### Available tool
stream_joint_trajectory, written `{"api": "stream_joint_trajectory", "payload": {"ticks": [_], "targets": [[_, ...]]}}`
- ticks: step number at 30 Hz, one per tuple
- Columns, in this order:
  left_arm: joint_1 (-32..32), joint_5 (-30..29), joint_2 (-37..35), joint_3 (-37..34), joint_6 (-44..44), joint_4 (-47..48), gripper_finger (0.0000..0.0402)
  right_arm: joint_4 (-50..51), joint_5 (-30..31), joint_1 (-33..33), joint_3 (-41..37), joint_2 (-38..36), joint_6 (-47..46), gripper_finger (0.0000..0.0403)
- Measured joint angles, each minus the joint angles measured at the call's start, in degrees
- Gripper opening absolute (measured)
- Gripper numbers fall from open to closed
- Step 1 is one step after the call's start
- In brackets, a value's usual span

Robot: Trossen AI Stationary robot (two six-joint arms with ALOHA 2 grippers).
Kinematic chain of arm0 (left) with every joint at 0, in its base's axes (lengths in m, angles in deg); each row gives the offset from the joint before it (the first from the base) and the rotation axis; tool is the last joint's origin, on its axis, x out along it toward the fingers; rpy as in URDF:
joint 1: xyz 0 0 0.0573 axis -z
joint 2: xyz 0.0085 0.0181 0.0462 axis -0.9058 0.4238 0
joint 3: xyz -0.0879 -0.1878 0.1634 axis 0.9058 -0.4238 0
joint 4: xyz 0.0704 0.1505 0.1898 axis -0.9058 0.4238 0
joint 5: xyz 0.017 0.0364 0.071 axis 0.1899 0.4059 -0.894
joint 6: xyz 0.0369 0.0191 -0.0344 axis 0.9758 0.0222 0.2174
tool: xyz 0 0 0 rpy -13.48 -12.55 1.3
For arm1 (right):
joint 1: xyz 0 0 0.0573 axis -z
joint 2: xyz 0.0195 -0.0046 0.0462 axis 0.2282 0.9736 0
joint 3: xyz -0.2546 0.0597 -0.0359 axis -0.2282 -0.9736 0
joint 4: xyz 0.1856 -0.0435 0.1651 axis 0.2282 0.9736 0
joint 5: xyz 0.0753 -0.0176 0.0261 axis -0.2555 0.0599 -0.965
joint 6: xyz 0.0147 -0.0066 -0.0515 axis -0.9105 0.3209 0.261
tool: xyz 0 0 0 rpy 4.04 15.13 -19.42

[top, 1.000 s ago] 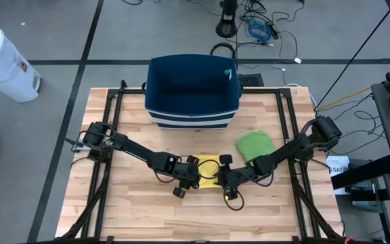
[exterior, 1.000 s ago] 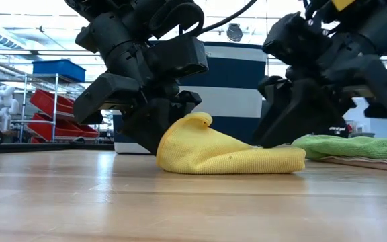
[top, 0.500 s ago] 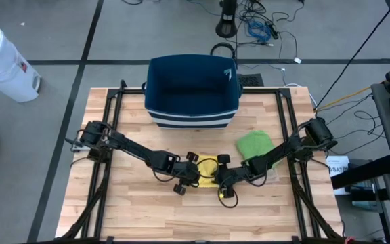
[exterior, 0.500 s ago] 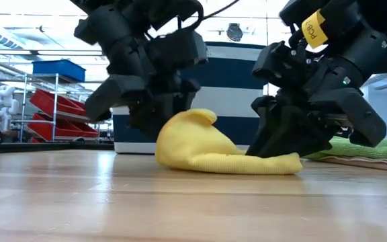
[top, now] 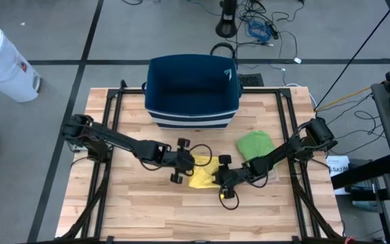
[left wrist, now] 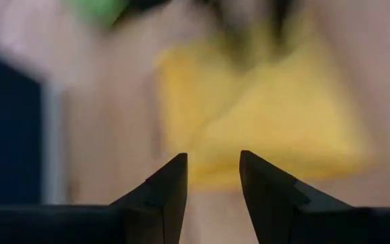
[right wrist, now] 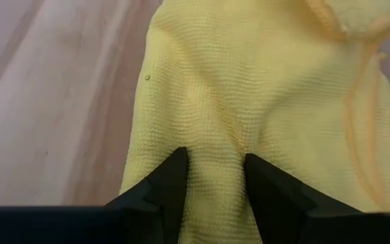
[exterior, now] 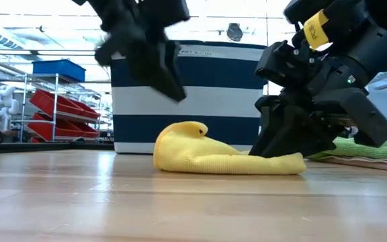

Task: Fold towel
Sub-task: Fold the yellow towel

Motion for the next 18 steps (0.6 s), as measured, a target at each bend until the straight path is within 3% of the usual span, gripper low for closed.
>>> {"api": "stream_joint_trajectory", "payload": {"ticks": [6, 18], "targets": [[2.5, 17.7, 1.2, 0.1, -0.3, -13.3, 0.0142, -1.6, 0.7, 0.7, -0.1, 0.1, 0.0, 0.0139], [0.1, 18.2, 9.5, 0.1, -1.0, -17.3, 0.0142, -3.0, 1.0, 0.8, -0.2, 0.2, -0.5, 0.0139]]}}
